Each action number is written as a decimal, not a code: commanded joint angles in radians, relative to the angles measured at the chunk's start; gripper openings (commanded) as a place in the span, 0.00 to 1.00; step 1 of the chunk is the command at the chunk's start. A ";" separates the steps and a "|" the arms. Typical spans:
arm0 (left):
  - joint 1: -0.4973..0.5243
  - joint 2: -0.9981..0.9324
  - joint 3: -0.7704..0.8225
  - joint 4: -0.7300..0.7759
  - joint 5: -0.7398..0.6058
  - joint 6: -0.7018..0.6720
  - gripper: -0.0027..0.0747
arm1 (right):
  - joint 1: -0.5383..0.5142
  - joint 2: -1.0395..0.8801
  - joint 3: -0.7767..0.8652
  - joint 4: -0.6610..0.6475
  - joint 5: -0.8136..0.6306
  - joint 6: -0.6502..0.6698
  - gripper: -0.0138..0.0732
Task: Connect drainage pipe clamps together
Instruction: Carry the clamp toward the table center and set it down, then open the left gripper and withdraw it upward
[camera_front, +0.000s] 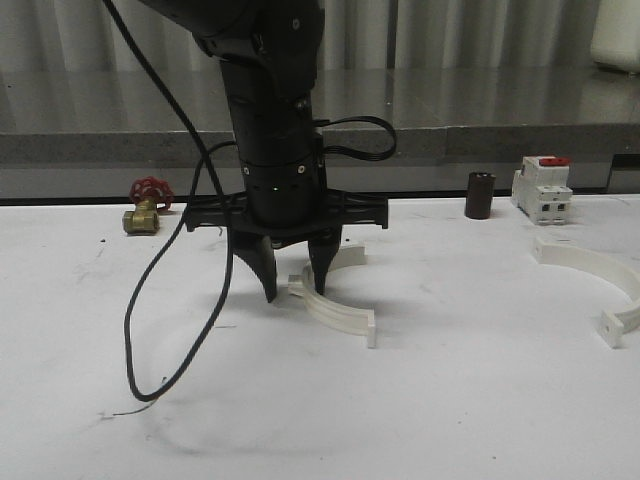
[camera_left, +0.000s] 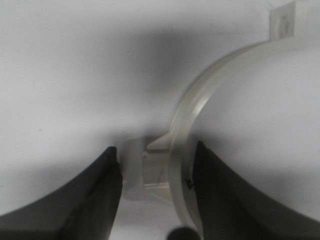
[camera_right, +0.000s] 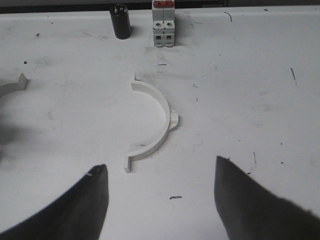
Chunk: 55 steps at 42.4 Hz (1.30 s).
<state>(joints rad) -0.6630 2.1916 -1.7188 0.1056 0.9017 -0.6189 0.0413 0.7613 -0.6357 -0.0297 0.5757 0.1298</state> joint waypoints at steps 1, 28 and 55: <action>-0.011 -0.106 -0.030 -0.006 0.004 0.085 0.48 | -0.003 0.003 -0.033 -0.013 -0.057 -0.003 0.72; 0.019 -0.703 0.287 -0.168 -0.091 0.777 0.48 | -0.003 0.003 -0.033 -0.013 -0.057 -0.003 0.72; 0.038 -1.392 1.086 -0.317 -0.441 0.834 0.48 | -0.003 0.003 -0.033 -0.013 -0.058 -0.003 0.72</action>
<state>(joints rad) -0.6287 0.8425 -0.6457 -0.1815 0.5557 0.2153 0.0413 0.7613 -0.6357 -0.0311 0.5757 0.1298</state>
